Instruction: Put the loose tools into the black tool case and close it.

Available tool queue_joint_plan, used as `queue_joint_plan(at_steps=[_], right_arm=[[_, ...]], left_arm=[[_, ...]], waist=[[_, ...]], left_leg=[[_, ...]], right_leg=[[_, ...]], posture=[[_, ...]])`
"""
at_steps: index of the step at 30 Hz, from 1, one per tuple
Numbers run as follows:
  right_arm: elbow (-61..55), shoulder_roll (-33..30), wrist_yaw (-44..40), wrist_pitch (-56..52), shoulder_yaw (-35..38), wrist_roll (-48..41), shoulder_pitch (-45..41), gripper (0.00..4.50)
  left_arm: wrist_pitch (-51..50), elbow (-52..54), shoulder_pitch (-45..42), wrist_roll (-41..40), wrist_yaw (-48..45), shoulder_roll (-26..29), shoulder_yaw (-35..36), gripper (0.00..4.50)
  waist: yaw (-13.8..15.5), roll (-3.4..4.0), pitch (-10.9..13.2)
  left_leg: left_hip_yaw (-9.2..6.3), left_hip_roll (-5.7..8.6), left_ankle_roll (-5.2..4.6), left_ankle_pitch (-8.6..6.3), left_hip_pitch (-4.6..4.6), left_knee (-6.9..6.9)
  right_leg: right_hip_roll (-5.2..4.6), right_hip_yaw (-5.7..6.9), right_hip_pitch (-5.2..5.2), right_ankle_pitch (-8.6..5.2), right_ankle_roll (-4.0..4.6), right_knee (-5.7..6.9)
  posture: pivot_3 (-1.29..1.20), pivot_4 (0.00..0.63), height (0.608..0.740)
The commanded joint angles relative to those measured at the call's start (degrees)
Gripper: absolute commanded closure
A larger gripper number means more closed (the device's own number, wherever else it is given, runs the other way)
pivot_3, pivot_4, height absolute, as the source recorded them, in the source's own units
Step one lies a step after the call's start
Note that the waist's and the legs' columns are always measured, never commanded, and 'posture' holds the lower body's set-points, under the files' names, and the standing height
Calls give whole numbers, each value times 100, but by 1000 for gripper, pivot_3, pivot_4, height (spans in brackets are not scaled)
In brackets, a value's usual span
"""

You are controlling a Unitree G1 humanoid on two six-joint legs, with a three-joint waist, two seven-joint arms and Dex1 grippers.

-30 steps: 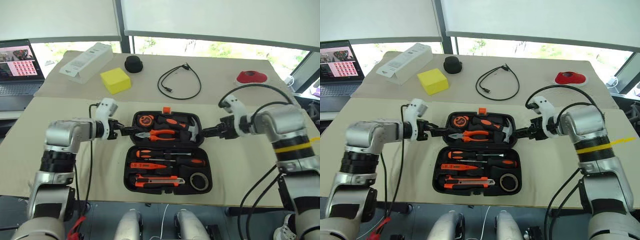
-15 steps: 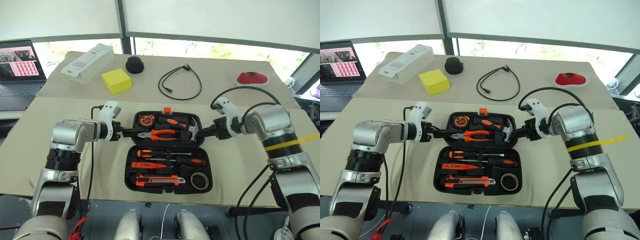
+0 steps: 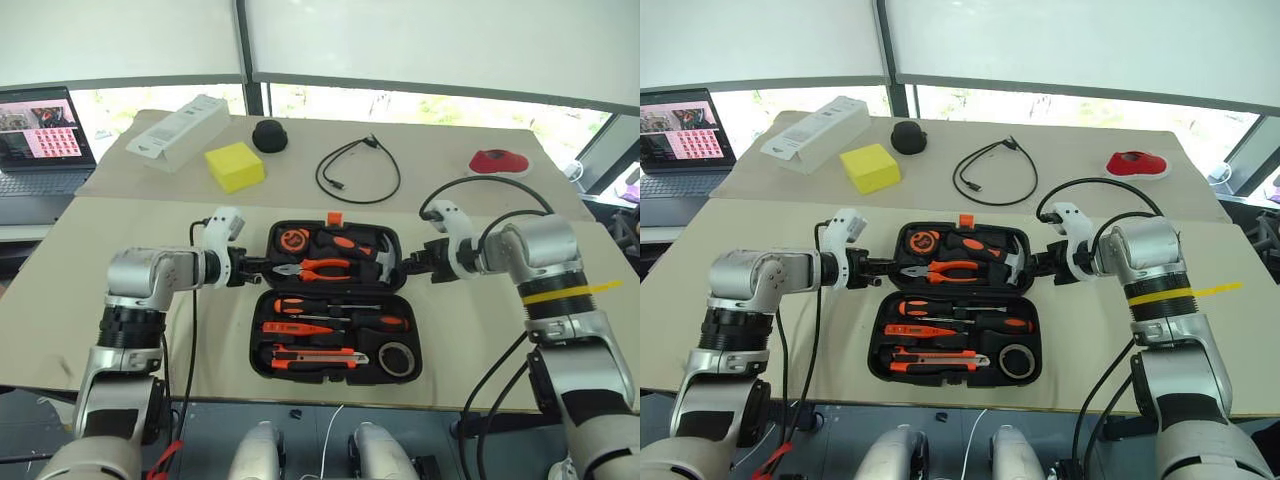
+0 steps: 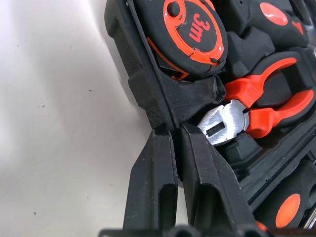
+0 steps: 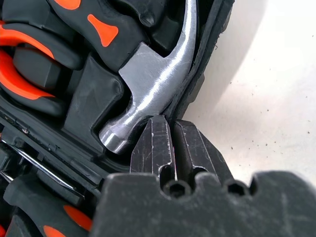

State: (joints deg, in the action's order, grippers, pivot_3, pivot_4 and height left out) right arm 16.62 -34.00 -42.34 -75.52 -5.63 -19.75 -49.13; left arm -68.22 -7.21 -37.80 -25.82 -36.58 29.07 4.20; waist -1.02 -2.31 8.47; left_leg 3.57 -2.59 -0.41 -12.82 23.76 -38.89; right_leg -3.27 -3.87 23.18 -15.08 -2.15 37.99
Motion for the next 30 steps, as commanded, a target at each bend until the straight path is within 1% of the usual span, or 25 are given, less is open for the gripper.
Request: queue_joint_plan(at_steps=[1, 3, 4, 5, 7, 8, 9, 13, 14, 15, 17, 19, 20, 22, 23, 25, 26, 27, 28, 29, 30], right_arm=[[-742, -49, -226, 988, 272, -150, 351, 4500], [-1191, -134, -419, 1635, 321, -168, 630, 4500], [-1503, -202, -525, 2023, 352, -155, 846, 4500], [-1779, -243, -608, 2664, 399, -62, 1103, 4500], [-2212, -391, -739, 4046, 411, 257, 1672, 4500], [-2304, -447, -767, 4844, 406, 475, 1946, 4500], [-2374, -557, -806, 5519, 370, 701, 2265, 4500], [-2279, -726, -738, 7900, 356, 1381, 3280, 4500], [-2189, -773, -710, 8448, 310, 1555, 3478, 4500], [-2055, -797, -636, 9050, 284, 1736, 3682, 4500], [-1752, -878, -452, 10071, 214, 2134, 3988, 4500], [-1420, -942, -184, 10860, 197, 2504, 4196, 4500], [-1264, -963, -15, 11181, 212, 2682, 4267, 4500], [-1030, -1013, 103, 11546, 229, 2746, 4388, 4500], [-941, -1038, 172, 11703, 241, 2774, 4441, 4500], [-810, -1159, 225, 11980, 262, 2805, 4658, 3726], [-770, -1208, 280, 12053, 288, 2840, 4741, 3499], [-723, -1259, 337, 12145, 312, 2875, 4802, 3093], [-682, -1294, 402, 12218, 338, 2910, 4842, 2796], [-642, -1318, 457, 12245, 362, 2925, 4872, 2362], [-635, -1344, 492, 12250, 393, 2909, 4899, 2050]], left_arm=[[1245, 480, 419, -92, -290, -17, 377, 4485], [2155, 688, 766, -67, -546, -19, 501, 4485], [2802, 825, 1013, -148, -744, -116, 715, 4485], [3223, 945, 1235, -246, -869, -188, 896, 4485], [3792, 1096, 1627, -318, -999, -246, 1115, 4485], [4089, 1115, 1789, -248, -1051, -237, 1133, 4485], [4548, 1119, 1999, -106, -1167, -213, 1119, 4485], [5925, 995, 2606, 113, -1137, -387, 1315, 4485], [6330, 924, 2777, 244, -1246, -356, 1263, 4485], [6942, 787, 2998, 518, -1405, -276, 1143, 4485], [7715, 536, 3285, 815, -1515, -216, 1035, 4485], [8370, 316, 3480, 1041, -1615, -114, 970, 4485], [8730, 204, 3583, 1174, -1711, -19, 922, 4485], [8977, 115, 3775, 1159, -1837, 105, 907, 4485], [9068, 92, 3843, 1128, -1794, 131, 940, 3885], [9240, 117, 4114, 1058, -1824, 304, 1076, 3295], [9244, 138, 4220, 1005, -1804, 376, 1168, 2926], [9135, 172, 4324, 923, -1755, 446, 1261, 2499], [9012, 195, 4408, 839, -1715, 505, 1334, 2209], [8873, 215, 4483, 739, -1706, 562, 1397, 1764], [8729, 200, 4555, 649, -1721, 642, 1467, 1492]], waist=[[-13, 1, 1], [-40, 2, 5], [-46, 2, 7], [-50, 3, 8], [-53, 3, 8], [-38, 3, 8], [-22, 3, 8], [26, 4, 9], [27, 4, 9], [26, 4, 9], [12, 4, 8], [5, 4, 7], [1, 3, 7], [0, 3, 4], [0, 5, 3], [1, 7, 1], [19, 1, 3], [40, -8, 7], [56, -10, 8], [54, -9, 8], [42, -7, 7]], left_leg=[[-4, 0, 0, 0, 1, 1], [-7, -1, 0, 0, 4, 7], [-7, -2, 1, 0, 10, 12], [-5, -2, 1, 0, 18, 13], [-4, -4, 1, 0, 71, 12], [-4, -4, 2, 1, 100, 10], [-6, -4, 3, 1, 109, 10], [1, 0, 1, 0, 110, 12], [2, 0, 1, -1, 110, 11], [2, -1, 0, -1, 109, 9], [13, -2, -1, -2, 89, 15], [26, -4, -1, -2, 60, 27], [37, -5, -1, -2, 36, 31], [44, -11, -2, -3, -6, 47], [52, -13, -1, -3, -43, 67], [57, -17, -3, -5, -78, 80], [59, -21, -4, -6, -82, 85], [56, -23, -5, -6, -81, 86], [55, -23, -5, -6, -77, 86], [55, -23, -5, -6, -68, 86], [55, -25, -5, -6, -68, 85]], right_leg=[[-1, -1, 2, 0, 0, -2], [-1, -6, 9, 0, 0, -4], [-1, -6, 15, 0, 0, -7], [-1, -8, 25, 1, 1, -6], [-4, -10, 85, 2, 2, -1], [-4, -10, 112, 2, 2, 2], [-4, -7, 118, 3, 2, 1], [-13, -6, 111, 3, -1, -17], [-14, -6, 109, 4, -2, -22], [-13, -5, 105, 6, -5, -25], [-12, -5, 88, 6, -5, -34], [-12, -9, 66, 6, -4, -39], [-10, -8, 38, 4, -1, -46], [-7, -5, -8, 1, 2, -63], [-8, -6, -40, 1, 5, -86], [-12, -6, -75, -1, 5, -97], [-16, -6, -79, -3, 4, -101], [-16, -4, -83, -3, 4, -107], [-18, 1, -82, -3, 4, -111], [-23, 3, -75, -2, 3, -112], [-23, 1, -71, -2, 4, -111]], posture=[[0, 150, 740], [0, 150, 740], [0, 150, 740], [0, 150, 740], [0, 150, 740], [0, 150, 740], [0, 150, 740], [0, 150, 740], [0, 150, 740], [0, 150, 740], [0, 150, 740], [0, 150, 740], [0, 150, 740], [0, 150, 740], [0, 150, 740], [0, 150, 740], [0, 150, 740], [0, 150, 740], [0, 150, 740], [0, 150, 740], [0, 150, 740]])
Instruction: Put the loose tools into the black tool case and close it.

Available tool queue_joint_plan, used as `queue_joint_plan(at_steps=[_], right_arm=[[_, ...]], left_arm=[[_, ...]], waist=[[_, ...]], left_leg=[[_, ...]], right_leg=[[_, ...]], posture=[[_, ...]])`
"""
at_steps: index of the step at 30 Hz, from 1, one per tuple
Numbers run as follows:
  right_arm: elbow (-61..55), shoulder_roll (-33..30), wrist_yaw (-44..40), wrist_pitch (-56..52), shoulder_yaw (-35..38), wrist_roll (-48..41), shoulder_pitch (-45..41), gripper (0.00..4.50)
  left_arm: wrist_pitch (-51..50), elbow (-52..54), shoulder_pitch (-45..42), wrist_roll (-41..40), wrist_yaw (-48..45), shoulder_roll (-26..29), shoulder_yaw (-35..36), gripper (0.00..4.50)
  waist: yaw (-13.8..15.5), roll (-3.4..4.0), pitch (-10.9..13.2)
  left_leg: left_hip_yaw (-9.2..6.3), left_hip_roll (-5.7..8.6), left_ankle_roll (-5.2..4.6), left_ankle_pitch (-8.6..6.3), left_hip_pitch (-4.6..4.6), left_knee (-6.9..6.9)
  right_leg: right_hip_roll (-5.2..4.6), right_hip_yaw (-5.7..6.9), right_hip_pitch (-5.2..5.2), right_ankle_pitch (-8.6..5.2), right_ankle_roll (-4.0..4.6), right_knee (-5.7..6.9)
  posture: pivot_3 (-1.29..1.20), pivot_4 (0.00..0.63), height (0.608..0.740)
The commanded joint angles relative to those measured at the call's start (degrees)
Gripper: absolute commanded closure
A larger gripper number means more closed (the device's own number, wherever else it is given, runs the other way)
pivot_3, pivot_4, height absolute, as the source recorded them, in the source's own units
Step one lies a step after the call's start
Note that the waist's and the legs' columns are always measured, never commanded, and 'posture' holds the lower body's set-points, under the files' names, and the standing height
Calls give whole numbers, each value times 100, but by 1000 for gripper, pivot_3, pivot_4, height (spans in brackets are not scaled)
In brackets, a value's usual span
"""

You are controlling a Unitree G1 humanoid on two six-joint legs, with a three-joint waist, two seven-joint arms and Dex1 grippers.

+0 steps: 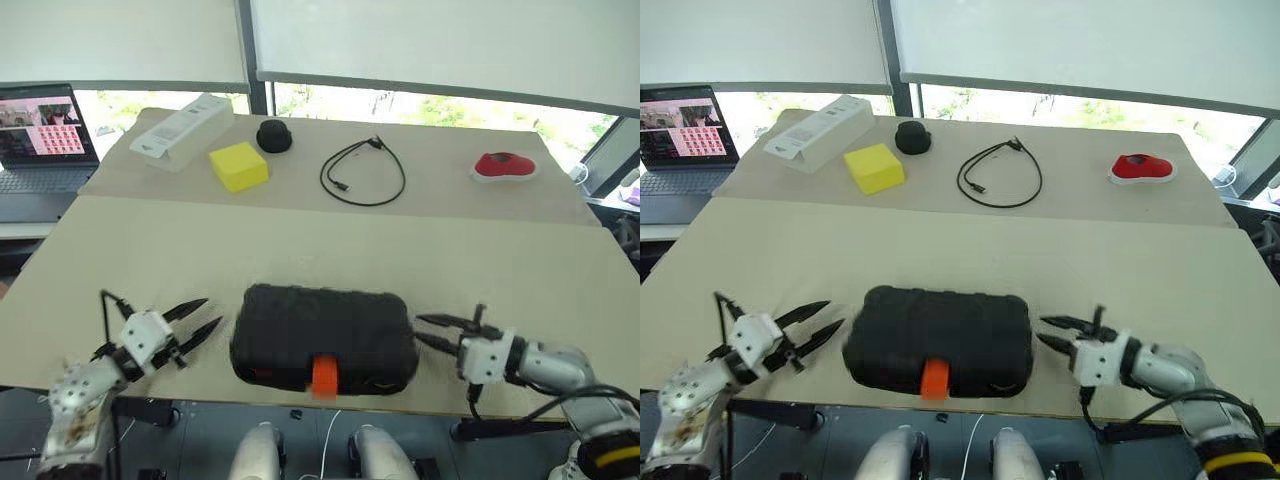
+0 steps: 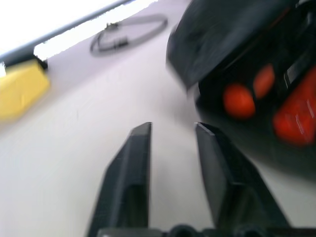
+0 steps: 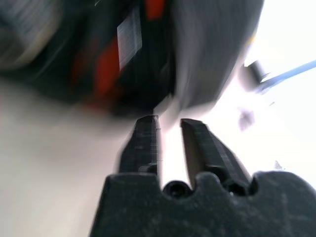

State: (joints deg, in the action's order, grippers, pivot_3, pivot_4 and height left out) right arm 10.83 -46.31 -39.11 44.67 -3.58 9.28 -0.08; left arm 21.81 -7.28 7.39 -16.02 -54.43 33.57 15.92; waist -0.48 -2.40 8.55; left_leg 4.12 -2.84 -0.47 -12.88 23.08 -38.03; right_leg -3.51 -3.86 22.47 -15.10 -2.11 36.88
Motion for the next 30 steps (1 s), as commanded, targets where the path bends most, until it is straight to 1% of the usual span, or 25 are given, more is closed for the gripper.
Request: queue_joint_plan(at_steps=[1, 3, 4, 5, 6, 8, 9, 11, 14, 15, 16, 18, 20, 22, 24, 27, 30], right_arm=[[-128, -125, 144, 56, 247, -182, 55, 1692], [-298, -192, -53, -281, 276, -617, 184, 974], [-444, -224, -186, -513, 294, -905, 275, 1278], [-549, -248, -276, -666, 304, -1087, 336, 1413], [-827, -319, -498, -1064, 313, -1529, 467, 1592], [-1387, -510, -863, -1615, 367, -2170, 709, 2278], [-1732, -627, -1043, -2065, 394, -2533, 859, 2656], [-2310, -907, -1419, -2768, 377, -3032, 1163, 3208], [-3051, -1247, -1836, -3400, 239, -3279, 1622, 4342], [-3247, -1303, -1905, -3525, 166, -3214, 1724, 4486], [-3405, -1344, -1963, -3641, 104, -3154, 1801, 4500], [-3674, -1339, -2001, -3944, -94, -3019, 1844, 4500], [-3869, -1172, -1924, -4292, -349, -2927, 1718, 4500], [-3995, -862, -1718, -4576, -595, -2817, 1449, 4500], [-4137, -685, -1664, -4841, -735, -2774, 1285, 4500], [-4176, -331, -1419, -5096, -882, -2549, 947, 4500], [-4123, -57, -1233, -5244, -860, -2415, 679, 4500]], left_arm=[[-433, 131, 43, -421, 41, 277, 377, 1474], [-706, 18, -46, -554, -12, 405, 434, 1474], [-844, -22, -140, -590, -26, 451, 415, 1474], [-935, -37, -200, -611, -34, 479, 395, 1474], [-1121, -18, -330, -686, -114, 520, 316, 1474], [-1517, 78, -619, -764, -230, 580, 112, 2005], [-1758, 149, -786, -837, -285, 585, 6, 2288], [-2058, 207, -1096, -830, -370, 584, -224, 2982], [-2313, 122, -1618, -672, -517, 528, -624, 4109], [-2407, 51, -1816, -608, -555, 502, -769, 4378], [-2481, -19, -1990, -551, -612, 487, -909, 4458], [-2555, -213, -2329, -431, -683, 441, -1141, 4458], [-2637, -432, -2602, -312, -760, 418, -1330, 4458], [-2755, -631, -2808, -222, -888, 441, -1502, 4458], [-2759, -735, -2909, -175, -1013, 472, -1598, 4458], [-2885, -887, -3001, -68, -1134, 562, -1698, 4458], [-2937, -926, -2971, -24, -1213, 636, -1719, 4458]], waist=[[-20, 2, -1], [-28, 2, -1], [-27, 2, 0], [-15, 3, 0], [-17, 2, 0], [-2, 4, 1], [4, 4, 1], [1, 2, 0], [4, -3, -2], [5, -2, -2], [4, -4, -2], [-2, -5, -2], [-19, -5, -2], [-47, -7, -2], [-52, -6, -2], [-29, -14, 0], [-38, -16, 0]], left_leg=[[-3, -1, 0, 0, -6, 0], [-6, -6, 0, 0, -22, 0], [-7, -6, 0, 0, -23, 0], [-7, -6, 0, 0, -23, 0], [-9, -4, 0, 0, -22, 0], [-14, -3, 0, 0, -18, 0], [-16, -4, 0, 0, -19, 0], [-25, -4, 0, 0, -20, 0], [-29, -3, 0, 0, -19, 0], [-30, -4, 0, 0, -18, 0], [-29, 0, 0, 0, -14, 0], [-27, 2, 0, 0, -10, 0], [-26, 8, 0, 0, -11, 0], [-26, 6, 0, 0, -10, -1], [-27, 4, 1, 0, -7, 0], [-26, 6, 0, 0, 22, -2], [-24, 6, 1, 1, 32, -5]], right_leg=[[0, -3, -3, 0, 1, 3], [5, -3, -14, -2, 4, 7], [5, -3, -14, -2, 5, 8], [4, -3, -14, -3, 5, 10], [4, -3, -14, -3, 5, 10], [2, -3, -14, -2, 4, 10], [3, -3, -14, -2, 3, 10], [4, -3, -15, -1, 3, 12], [7, -2, -17, -1, 2, 11], [10, -1, -17, -2, 3, 10], [10, -1, -14, -2, 2, 10], [17, 1, -12, -2, 2, 9], [17, -1, -11, -2, 1, 9], [22, -1, -8, -3, 2, 8], [27, -2, -4, -3, 3, 9], [27, -2, 24, -3, 3, 14], [27, -4, 41, -3, 4, 20]], posture=[[0, 150, 740], [0, 150, 740], [0, 150, 740], [0, 150, 740], [0, 150, 740], [0, 150, 740], [0, 150, 740], [0, 150, 740], [0, 150, 740], [0, 150, 740], [0, 150, 740], [0, 150, 740], [0, 150, 740], [0, 150, 740], [0, 150, 740], [0, 150, 740], [0, 150, 740]])
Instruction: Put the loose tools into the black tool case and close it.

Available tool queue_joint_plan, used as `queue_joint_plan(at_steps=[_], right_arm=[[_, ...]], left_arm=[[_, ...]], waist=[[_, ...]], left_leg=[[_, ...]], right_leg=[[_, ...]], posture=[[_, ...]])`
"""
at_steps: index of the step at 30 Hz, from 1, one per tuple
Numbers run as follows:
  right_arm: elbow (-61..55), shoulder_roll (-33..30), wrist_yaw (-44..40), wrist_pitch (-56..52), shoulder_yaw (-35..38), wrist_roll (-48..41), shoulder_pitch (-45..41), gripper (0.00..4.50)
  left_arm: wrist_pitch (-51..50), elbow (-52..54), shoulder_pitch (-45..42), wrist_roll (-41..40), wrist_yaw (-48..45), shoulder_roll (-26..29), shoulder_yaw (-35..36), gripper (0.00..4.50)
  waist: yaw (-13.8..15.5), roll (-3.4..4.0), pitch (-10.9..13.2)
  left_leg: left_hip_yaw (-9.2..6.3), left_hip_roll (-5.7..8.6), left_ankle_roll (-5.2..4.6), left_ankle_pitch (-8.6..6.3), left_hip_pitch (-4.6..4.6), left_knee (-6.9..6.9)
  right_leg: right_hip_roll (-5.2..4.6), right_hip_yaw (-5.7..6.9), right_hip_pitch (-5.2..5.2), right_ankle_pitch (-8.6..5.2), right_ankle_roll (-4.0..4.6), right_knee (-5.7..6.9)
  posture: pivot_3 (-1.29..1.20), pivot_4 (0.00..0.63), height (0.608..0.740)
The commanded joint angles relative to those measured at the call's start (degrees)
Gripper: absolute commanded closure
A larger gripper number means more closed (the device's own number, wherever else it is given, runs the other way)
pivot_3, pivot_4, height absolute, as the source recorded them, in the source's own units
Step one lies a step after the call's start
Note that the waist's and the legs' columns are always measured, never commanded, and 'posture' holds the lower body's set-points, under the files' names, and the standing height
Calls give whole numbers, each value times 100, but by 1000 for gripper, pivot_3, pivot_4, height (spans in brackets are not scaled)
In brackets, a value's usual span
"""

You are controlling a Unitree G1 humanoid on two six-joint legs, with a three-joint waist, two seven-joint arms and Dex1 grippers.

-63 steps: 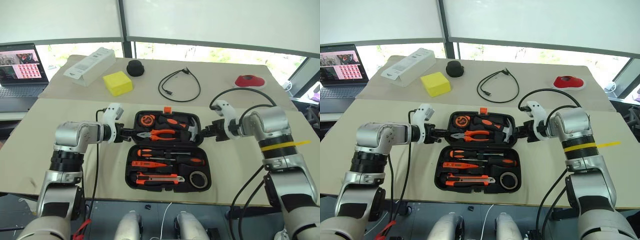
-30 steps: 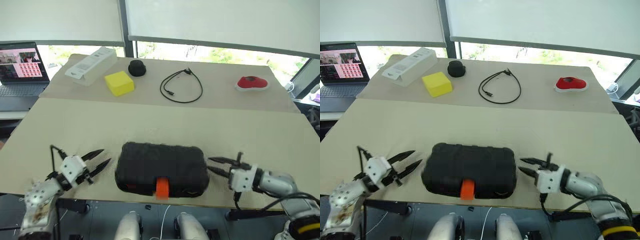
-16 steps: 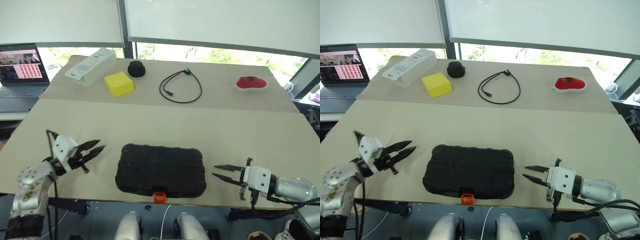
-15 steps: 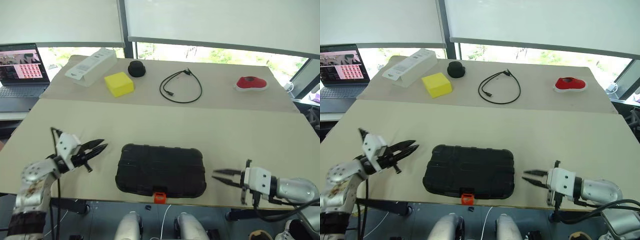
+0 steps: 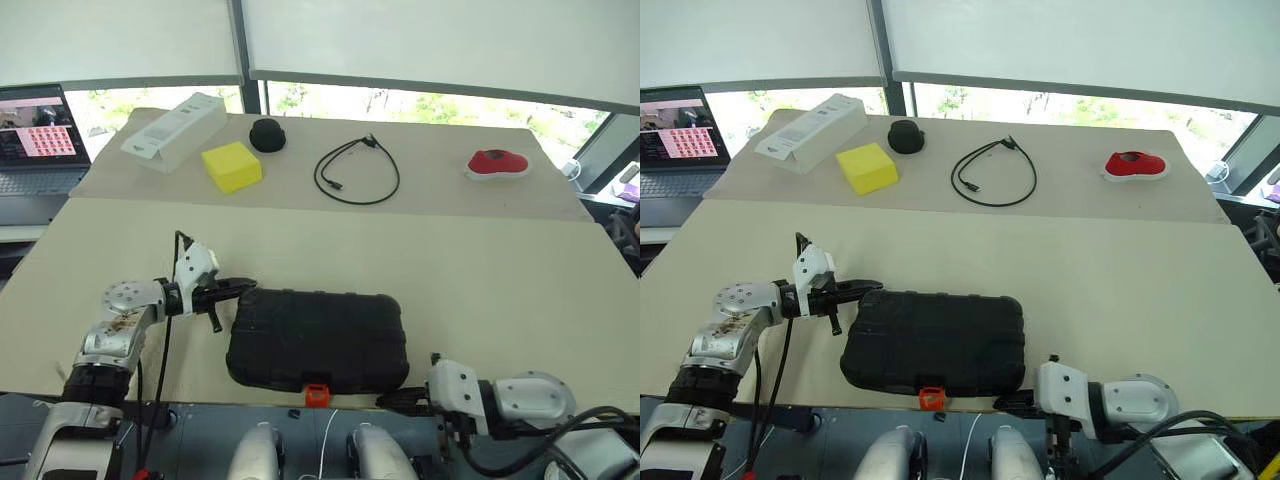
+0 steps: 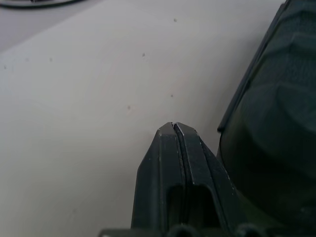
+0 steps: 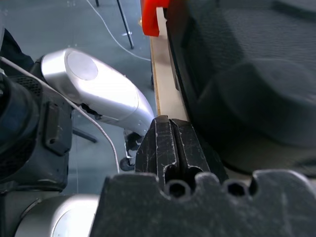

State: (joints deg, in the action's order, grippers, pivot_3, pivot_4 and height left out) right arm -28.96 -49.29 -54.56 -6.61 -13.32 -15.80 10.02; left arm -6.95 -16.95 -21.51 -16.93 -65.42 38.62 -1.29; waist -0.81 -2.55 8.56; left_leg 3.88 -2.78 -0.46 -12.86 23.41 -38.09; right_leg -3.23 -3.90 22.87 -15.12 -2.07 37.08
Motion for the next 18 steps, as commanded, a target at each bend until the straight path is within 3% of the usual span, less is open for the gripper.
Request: queue_joint_plan(at_steps=[1, 9, 18], right_arm=[[-116, 321, 357, -163, 138, 133, -408, 4500], [583, 1004, 768, -375, 200, 493, -1352, 4500], [2088, 1356, 852, 51, 201, 1027, -2312, 4500]], left_arm=[[-91, 54, -61, 73, -118, 143, 9, 4458], [-378, 545, 294, -67, 88, -23, 144, 4458], [-890, 1544, 884, -299, 565, -337, 337, 4458]], waist=[[-4, 0, 0], [9, 1, 0], [13, 1, 0]], left_leg=[[0, 0, 1, 1, 5, -3], [10, -1, 3, 2, 31, -13], [13, 1, 2, 2, 38, -21]], right_leg=[[0, -1, 7, 0, 1, 2], [1, 1, 24, 2, 1, 7], [-2, 1, 27, 5, -3, 8]], posture=[[0, 150, 740], [0, 150, 740], [0, 150, 740]])
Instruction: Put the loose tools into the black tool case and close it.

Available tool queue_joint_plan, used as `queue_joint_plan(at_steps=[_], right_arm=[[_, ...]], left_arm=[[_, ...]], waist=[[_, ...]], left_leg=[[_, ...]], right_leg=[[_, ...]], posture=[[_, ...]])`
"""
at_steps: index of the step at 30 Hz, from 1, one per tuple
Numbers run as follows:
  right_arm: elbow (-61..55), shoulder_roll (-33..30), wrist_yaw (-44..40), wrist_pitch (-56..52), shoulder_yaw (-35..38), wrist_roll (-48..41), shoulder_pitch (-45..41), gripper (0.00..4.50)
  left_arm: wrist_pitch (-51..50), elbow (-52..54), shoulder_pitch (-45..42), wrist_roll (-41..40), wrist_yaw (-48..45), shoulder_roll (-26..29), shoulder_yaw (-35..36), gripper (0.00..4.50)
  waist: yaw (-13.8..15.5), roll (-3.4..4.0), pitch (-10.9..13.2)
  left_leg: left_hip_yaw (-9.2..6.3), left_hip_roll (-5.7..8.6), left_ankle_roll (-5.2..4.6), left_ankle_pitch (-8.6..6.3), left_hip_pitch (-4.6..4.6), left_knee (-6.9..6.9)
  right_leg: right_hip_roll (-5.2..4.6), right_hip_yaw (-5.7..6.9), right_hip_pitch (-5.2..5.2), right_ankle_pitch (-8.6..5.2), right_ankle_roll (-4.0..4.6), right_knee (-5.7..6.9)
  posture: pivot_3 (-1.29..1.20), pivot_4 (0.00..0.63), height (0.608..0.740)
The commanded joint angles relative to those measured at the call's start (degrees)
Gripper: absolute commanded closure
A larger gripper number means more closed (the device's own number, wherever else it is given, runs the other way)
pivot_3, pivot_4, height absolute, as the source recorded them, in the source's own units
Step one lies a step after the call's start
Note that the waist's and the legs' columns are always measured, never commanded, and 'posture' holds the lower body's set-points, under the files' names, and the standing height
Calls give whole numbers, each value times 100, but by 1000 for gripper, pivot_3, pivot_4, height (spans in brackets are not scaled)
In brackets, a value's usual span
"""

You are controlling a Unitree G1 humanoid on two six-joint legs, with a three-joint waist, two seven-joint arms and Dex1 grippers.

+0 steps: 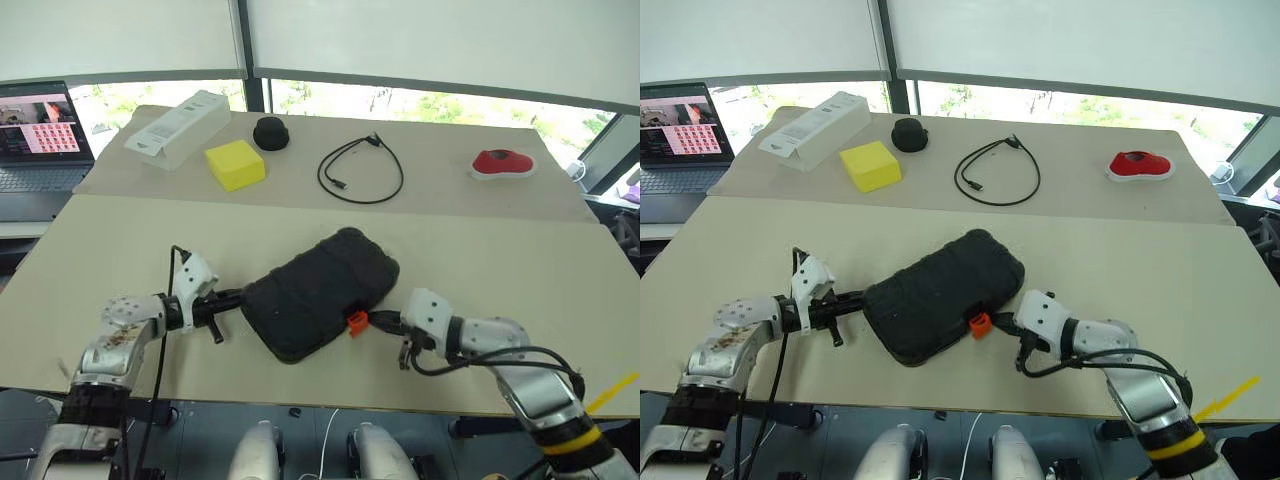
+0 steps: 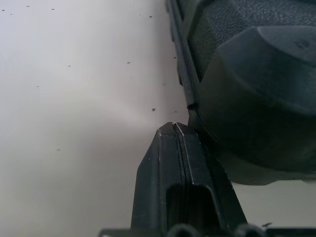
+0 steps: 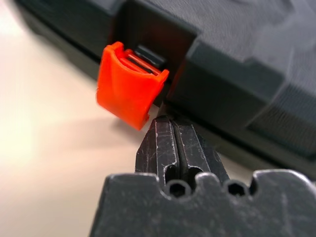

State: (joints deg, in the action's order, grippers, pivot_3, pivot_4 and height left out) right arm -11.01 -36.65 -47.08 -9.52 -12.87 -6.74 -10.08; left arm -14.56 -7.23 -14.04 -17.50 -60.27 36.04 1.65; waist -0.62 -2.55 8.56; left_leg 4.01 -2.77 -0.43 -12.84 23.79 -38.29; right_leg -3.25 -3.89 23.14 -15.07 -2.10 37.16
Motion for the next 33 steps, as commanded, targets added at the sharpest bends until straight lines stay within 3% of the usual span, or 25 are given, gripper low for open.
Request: queue_joint_plan(at_steps=[1, 7, 11, 14, 20, 25, 33], right_arm=[[433, 101, 91, 413, 164, 168, -381, 4500], [637, -123, -133, 447, 401, 115, -388, 4500], [103, -431, -371, 164, 928, -408, 326, 4500], [-277, -443, -317, -311, 1166, -735, 697, 4500], [-1114, -435, -246, -1156, 1274, -1257, 1249, 4500], [-1089, -87, 172, -1265, 927, -920, 1106, 4500], [-805, 233, 619, -1617, 558, -529, 831, 4500]], left_arm=[[-161, 669, 202, -285, 78, -93, 67, 4458], [-196, 622, 266, -346, 123, 156, 398, 4458], [-533, 476, -201, -811, -537, 623, 604, 4458], [-894, 633, -586, -1103, -858, 682, 423, 4458], [-1086, 891, -1369, -986, -954, 238, -358, 4458], [-529, 163, -2012, -253, -693, -429, -1084, 4458], [-109, -453, -2229, 313, -403, -931, -1410, 4458]], waist=[[-8, 1, 0], [-10, 2, 1], [43, 1, 2], [78, 4, 2], [78, 5, 1], [46, 4, 1], [27, 7, -1]], left_leg=[[0, -1, 0, 0, 0, 0], [-3, -1, 0, 0, 0, 1], [-5, 0, 0, 0, 1, 1], [-5, 1, 0, 0, 4, 1], [-5, 4, 0, 0, 4, -4], [-9, 4, 0, 0, 5, -5], [-11, 8, -1, 0, 9, -11]], right_leg=[[1, 0, 0, 0, 0, 0], [1, 0, 1, 0, 1, 1], [0, 7, 0, 0, 1, 1], [-3, 15, -1, 0, 1, -2], [-1, 12, -5, 1, -2, -2], [9, 8, -3, 1, -1, -1], [7, 5, -4, 1, -2, -2]], posture=[[0, 150, 740], [0, 150, 740], [0, 150, 740], [0, 150, 740], [0, 150, 740], [0, 150, 740], [0, 150, 740]])
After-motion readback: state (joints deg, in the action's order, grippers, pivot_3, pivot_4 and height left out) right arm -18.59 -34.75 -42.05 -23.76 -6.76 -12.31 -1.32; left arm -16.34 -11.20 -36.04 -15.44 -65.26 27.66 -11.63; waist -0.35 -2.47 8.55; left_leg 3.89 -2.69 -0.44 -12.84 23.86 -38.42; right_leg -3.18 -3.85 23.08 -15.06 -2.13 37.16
